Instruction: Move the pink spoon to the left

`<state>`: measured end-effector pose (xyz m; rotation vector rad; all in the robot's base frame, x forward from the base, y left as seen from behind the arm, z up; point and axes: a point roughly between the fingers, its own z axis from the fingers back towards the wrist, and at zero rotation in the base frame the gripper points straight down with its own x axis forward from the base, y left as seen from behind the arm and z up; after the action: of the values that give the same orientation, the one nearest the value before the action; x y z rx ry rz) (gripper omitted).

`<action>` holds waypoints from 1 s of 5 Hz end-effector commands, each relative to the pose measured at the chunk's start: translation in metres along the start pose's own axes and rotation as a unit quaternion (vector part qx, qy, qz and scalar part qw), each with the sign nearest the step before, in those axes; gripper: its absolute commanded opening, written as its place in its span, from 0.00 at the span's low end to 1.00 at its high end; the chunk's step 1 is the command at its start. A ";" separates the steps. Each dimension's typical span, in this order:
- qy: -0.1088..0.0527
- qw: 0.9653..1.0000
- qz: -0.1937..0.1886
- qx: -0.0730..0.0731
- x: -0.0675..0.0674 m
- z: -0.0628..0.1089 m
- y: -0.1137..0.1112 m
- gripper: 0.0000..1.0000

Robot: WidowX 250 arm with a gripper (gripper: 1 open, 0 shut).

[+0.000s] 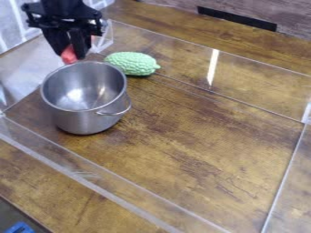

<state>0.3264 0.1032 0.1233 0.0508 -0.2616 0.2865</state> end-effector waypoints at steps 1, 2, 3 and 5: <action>-0.034 0.999 0.002 -0.003 0.013 0.008 0.013 0.00; -0.036 0.999 0.000 -0.006 0.016 0.000 0.020 0.00; -0.037 0.999 -0.003 -0.008 0.019 -0.007 0.025 0.00; -0.039 0.999 -0.007 -0.015 0.022 -0.018 0.028 0.00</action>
<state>0.3386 0.1244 0.0918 0.0102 -0.2748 0.2506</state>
